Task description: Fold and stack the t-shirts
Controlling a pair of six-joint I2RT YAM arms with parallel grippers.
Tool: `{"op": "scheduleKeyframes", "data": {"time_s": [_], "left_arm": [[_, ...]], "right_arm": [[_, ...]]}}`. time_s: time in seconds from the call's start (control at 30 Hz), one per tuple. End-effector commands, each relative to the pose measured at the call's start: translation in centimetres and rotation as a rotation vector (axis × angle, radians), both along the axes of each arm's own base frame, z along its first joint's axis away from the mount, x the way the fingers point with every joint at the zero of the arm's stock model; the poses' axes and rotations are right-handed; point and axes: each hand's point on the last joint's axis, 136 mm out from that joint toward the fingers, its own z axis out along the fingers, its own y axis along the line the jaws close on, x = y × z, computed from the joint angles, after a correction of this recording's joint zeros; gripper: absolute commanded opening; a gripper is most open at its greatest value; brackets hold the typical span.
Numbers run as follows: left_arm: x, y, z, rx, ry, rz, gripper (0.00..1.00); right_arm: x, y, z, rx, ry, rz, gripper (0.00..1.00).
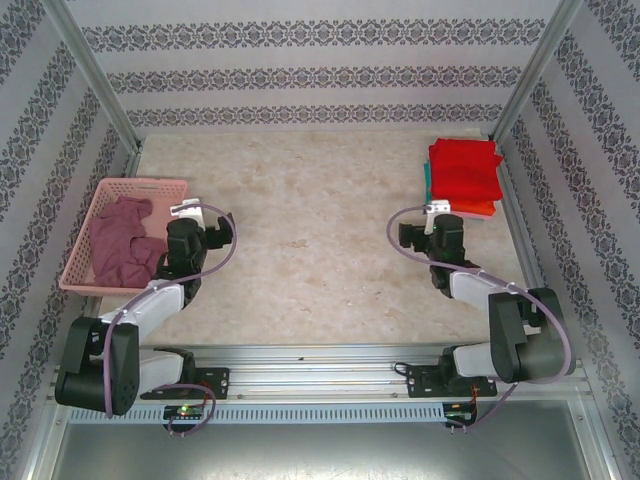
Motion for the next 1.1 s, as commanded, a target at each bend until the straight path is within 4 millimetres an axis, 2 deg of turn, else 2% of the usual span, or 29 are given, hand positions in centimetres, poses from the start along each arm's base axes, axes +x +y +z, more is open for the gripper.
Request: {"op": "scheduleKeyframes", "data": {"time_s": [0.0, 0.1, 0.17, 0.23, 0.33, 0.4, 0.43, 0.5, 1.07], "left_arm": [[0.5, 2.8, -1.2, 0.098, 0.001, 0.075, 1.0], [1.2, 2.9, -3.0, 0.095, 0.002, 0.037, 1.0], [1.6, 3.2, -3.0, 0.1, -0.04, 0.031, 1.0], [1.6, 3.8, -3.9, 0.057, -0.021, 0.041, 1.0], [2.0, 2.7, -4.3, 0.05, -0.019, -0.039, 1.0], [2.6, 2.3, -5.3, 0.061, -0.021, -0.061, 1.0], [2.5, 1.7, -5.4, 0.073, -0.043, -0.089, 1.0], [2.4, 1.9, -5.7, 0.071, 0.0, -0.076, 1.0], [2.6, 1.7, -5.6, 0.088, -0.014, -0.076, 1.0]], "right_arm": [[1.1, -0.5, 2.7, -0.08, -0.147, -0.03, 0.98], [1.1, -1.1, 2.5, -0.033, -0.193, -0.023, 0.98], [1.3, -2.2, 2.0, 0.016, -0.202, -0.045, 0.98], [1.4, -2.6, 1.5, 0.035, -0.198, -0.054, 0.98], [1.8, -2.4, 0.7, 0.031, -0.195, -0.046, 0.98], [1.8, -2.6, 0.6, 0.033, -0.174, -0.052, 0.98], [1.8, -2.6, 0.6, 0.036, -0.178, -0.054, 0.98], [1.8, -2.7, 0.6, 0.04, -0.177, -0.058, 0.98], [1.8, -2.7, 0.6, 0.041, -0.177, -0.055, 0.98]]}}
